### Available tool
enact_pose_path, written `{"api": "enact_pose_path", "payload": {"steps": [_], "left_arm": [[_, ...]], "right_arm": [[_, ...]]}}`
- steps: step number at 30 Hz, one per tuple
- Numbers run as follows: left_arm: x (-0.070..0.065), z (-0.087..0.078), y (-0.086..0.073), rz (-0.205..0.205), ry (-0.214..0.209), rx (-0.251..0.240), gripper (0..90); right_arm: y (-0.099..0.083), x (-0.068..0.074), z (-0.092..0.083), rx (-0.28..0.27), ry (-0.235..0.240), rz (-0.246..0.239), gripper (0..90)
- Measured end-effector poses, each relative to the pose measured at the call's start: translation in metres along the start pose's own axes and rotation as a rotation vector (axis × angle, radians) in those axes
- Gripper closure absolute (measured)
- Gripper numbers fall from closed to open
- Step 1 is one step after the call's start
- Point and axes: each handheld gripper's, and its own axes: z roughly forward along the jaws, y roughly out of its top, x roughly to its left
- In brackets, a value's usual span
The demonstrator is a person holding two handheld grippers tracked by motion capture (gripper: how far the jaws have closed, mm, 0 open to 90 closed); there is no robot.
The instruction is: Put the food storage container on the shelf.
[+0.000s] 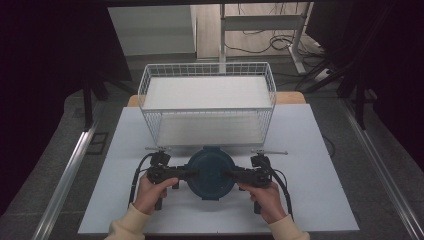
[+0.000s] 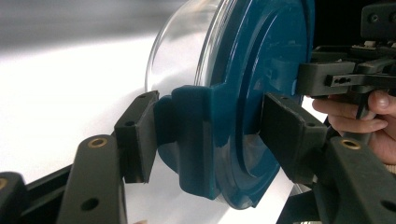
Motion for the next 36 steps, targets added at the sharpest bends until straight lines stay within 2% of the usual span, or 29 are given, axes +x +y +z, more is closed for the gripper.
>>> {"api": "enact_pose_path", "payload": {"steps": [26,36], "left_arm": [[-0.026,-0.02,0.008,0.079,-0.016,-0.06,40.2],[-0.032,-0.026,0.011,0.096,-0.014,-0.072,40.2]], "right_arm": [[0.012,0.028,-0.027,-0.08,-0.011,-0.152,35.8],[0.015,0.034,-0.032,-0.092,-0.012,-0.173,35.9]]}}
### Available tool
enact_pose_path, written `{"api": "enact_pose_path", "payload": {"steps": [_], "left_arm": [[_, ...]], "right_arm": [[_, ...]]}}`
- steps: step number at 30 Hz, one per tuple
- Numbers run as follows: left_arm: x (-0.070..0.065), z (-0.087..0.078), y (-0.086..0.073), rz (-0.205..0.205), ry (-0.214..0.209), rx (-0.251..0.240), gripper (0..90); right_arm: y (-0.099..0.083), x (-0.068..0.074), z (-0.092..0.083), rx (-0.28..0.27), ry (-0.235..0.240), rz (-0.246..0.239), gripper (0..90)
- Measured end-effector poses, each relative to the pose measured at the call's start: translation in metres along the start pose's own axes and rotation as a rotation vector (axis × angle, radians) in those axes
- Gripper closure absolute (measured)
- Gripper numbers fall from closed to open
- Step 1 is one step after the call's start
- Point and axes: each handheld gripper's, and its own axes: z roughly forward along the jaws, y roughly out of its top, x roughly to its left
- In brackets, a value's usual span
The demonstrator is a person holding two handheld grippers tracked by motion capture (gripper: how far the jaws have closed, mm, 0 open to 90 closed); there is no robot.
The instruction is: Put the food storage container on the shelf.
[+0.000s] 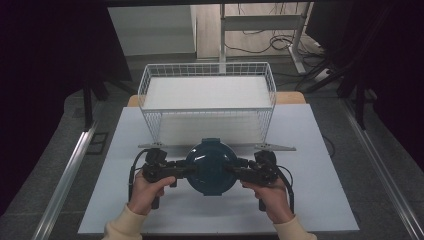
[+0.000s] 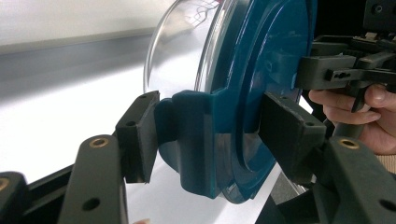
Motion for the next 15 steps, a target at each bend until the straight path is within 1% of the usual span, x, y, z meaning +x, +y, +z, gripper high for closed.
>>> {"api": "enact_pose_path", "payload": {"steps": [4,8,12,15], "left_arm": [[-0.002,-0.002,0.004,0.007,0.001,-0.009,40.1],[-0.004,-0.004,0.009,0.013,-0.003,-0.011,40.0],[-0.007,-0.006,0.017,0.027,0.008,-0.017,39.9],[-0.008,-0.009,0.025,0.032,0.005,-0.019,40.0]], "right_arm": [[0.004,0.002,-0.002,-0.006,-0.002,-0.008,35.9],[0.011,0.005,-0.005,-0.009,-0.009,-0.03,36.0],[0.018,0.005,-0.006,-0.014,-0.004,-0.031,36.0],[0.025,0.006,-0.007,-0.018,-0.005,-0.037,36.0]]}}
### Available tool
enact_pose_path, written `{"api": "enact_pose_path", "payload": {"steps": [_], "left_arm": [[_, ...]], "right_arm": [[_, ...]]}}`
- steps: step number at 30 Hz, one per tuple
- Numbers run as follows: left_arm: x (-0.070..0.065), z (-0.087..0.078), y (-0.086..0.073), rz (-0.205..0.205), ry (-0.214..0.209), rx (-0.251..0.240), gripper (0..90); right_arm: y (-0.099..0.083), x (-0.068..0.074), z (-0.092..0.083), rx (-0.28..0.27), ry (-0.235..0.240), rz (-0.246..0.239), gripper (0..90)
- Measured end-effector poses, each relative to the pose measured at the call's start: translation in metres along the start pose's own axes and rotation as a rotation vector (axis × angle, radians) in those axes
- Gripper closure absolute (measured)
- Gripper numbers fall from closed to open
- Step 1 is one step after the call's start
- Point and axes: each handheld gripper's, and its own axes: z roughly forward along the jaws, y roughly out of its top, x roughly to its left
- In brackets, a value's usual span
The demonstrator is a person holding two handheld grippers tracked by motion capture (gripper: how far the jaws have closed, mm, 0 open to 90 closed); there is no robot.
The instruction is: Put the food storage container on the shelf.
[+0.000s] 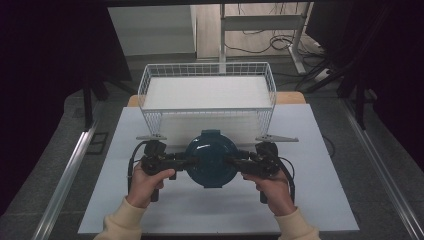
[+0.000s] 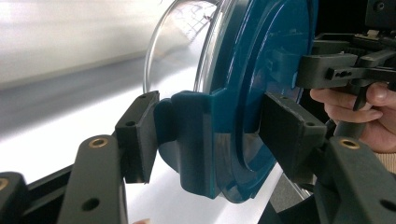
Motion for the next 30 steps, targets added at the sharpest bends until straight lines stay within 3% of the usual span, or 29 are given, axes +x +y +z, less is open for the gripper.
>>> {"api": "enact_pose_path", "payload": {"steps": [30], "left_arm": [[-0.022,-0.039,0.09,0.079,0.024,-0.061,39.6]], "right_arm": [[0.098,0.025,-0.015,-0.04,0.003,-0.083,36.2]]}}
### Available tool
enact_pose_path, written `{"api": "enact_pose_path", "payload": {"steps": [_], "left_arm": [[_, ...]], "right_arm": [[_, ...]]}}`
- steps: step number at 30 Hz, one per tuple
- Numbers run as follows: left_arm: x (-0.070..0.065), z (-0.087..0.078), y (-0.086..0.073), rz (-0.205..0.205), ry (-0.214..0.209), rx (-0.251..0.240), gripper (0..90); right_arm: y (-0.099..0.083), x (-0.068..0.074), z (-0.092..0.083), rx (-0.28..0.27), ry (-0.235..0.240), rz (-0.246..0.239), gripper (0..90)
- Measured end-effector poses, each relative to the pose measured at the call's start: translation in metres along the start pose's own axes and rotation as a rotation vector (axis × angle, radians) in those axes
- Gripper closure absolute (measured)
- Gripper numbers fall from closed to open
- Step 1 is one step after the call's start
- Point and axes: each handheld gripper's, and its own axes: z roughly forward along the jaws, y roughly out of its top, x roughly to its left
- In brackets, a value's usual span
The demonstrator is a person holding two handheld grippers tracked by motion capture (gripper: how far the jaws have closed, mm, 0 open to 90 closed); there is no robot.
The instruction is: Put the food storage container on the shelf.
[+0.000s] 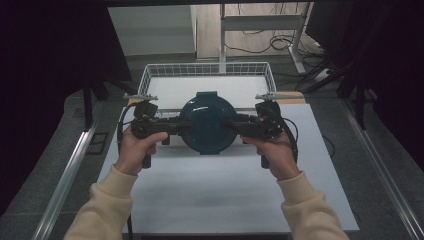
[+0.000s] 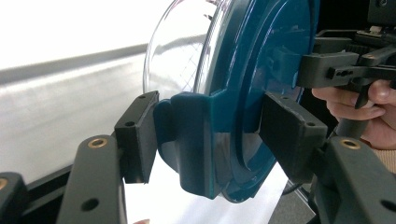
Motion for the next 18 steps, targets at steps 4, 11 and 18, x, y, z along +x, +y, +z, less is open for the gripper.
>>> {"api": "enact_pose_path", "payload": {"steps": [4,11,18], "left_arm": [[-0.003,-0.004,0.013,0.015,0.014,-0.003,39.5],[-0.004,-0.006,0.033,0.022,0.01,-0.007,39.3],[0.002,-0.009,0.056,0.014,-0.003,-0.014,39.2]], "right_arm": [[0.012,0.001,-0.002,-0.004,0.007,0.0,36.2],[0.033,0.001,-0.005,-0.01,0.003,-0.011,36.4],[0.058,0.001,-0.004,-0.005,-0.008,-0.022,36.6]]}}
